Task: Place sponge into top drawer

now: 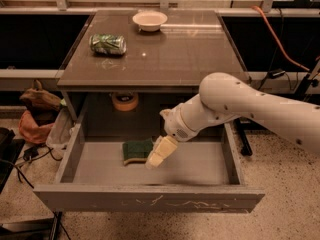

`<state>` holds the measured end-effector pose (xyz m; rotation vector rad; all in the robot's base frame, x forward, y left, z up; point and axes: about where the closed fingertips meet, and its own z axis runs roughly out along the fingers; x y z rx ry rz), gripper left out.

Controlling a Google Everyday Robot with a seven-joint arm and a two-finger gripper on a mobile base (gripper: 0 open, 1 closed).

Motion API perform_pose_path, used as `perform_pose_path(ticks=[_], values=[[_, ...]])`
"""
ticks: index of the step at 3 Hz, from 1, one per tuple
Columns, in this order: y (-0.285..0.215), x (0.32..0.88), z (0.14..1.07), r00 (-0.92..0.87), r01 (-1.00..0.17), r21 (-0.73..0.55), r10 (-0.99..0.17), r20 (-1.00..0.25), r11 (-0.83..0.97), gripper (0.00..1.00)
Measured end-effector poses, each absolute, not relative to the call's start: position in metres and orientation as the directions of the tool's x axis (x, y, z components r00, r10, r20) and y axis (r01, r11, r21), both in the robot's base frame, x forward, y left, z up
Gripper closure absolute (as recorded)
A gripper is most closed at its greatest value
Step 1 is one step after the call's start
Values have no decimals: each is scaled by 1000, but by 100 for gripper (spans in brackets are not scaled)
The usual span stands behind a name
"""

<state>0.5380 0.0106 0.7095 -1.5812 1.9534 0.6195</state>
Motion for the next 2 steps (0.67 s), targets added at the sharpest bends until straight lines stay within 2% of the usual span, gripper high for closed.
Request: perform_pose_path(ticks=[2], values=[[-89, 439, 829, -310, -882, -98, -723, -618, 461, 0]])
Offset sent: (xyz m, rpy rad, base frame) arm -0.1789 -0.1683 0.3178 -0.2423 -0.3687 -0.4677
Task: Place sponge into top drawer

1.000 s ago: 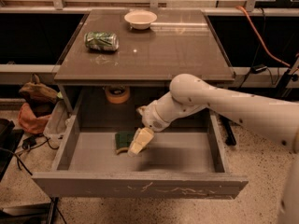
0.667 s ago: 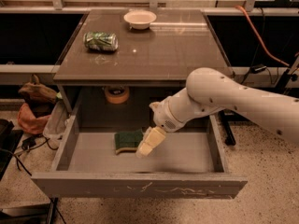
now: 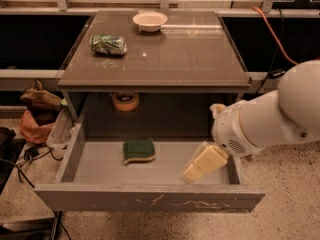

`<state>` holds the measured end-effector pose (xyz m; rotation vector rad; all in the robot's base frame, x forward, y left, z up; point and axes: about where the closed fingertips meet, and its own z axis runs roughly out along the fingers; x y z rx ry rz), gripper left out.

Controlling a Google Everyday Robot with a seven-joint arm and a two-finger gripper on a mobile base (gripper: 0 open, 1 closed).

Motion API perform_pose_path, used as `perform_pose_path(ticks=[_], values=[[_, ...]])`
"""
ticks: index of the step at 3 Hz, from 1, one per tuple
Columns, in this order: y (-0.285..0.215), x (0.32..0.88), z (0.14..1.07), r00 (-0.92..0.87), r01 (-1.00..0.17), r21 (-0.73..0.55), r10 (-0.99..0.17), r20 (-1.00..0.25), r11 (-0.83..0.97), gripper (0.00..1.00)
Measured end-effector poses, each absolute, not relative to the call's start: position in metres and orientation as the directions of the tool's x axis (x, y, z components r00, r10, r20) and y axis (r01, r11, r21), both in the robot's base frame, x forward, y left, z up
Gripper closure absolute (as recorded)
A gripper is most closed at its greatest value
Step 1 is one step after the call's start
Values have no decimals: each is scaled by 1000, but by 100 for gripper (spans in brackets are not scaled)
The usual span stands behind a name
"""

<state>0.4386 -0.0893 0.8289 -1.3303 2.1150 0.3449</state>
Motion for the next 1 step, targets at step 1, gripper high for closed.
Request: perform_pose_path(ticks=[1], values=[[-91, 424, 861, -281, -867, -176, -748, -601, 467, 0]])
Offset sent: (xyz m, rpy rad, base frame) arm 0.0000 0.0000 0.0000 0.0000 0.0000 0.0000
